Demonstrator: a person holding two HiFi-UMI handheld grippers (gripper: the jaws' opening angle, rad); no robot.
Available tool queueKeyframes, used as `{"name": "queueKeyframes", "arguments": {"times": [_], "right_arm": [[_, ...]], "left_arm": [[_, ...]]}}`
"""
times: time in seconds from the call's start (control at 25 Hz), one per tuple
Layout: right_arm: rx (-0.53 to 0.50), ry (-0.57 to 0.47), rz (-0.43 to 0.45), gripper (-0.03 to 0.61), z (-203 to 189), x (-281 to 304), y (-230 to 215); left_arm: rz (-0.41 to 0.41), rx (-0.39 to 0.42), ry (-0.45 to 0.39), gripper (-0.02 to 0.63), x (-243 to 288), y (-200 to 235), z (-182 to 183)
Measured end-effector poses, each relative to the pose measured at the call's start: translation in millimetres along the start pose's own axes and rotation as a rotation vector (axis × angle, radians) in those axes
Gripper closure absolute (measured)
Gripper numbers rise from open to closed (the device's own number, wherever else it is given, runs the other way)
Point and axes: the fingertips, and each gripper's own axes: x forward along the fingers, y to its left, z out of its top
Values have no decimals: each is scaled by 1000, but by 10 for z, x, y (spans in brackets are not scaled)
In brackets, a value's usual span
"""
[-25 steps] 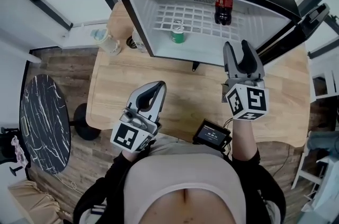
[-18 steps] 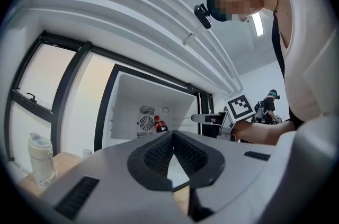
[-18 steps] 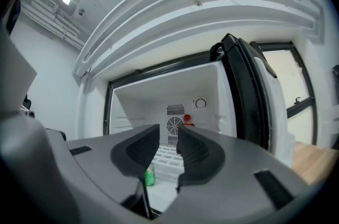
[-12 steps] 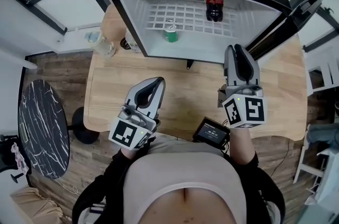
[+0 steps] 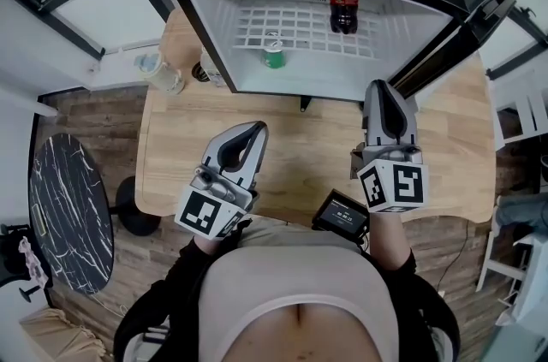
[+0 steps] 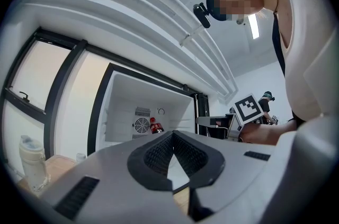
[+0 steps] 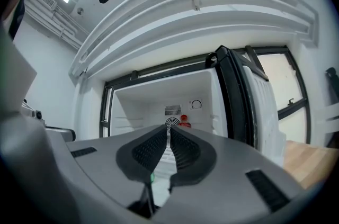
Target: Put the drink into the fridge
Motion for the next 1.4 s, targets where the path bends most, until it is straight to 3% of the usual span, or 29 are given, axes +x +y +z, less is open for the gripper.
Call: {"name": "queueKeyframes", "arguments": {"times": [0.64, 1.08, 1.4], "right_arm": [[50, 16, -64, 537, -218, -316, 126], [34, -9, 6, 537, -43, -555, 421], [44, 0, 52, 538, -2, -1089, 465]], "left_arm": [[-60, 5, -12, 609, -221, 55, -95], [-38, 37, -54, 609, -459, -133, 113], [-25, 34, -49, 609, -676, -621, 114]]}}
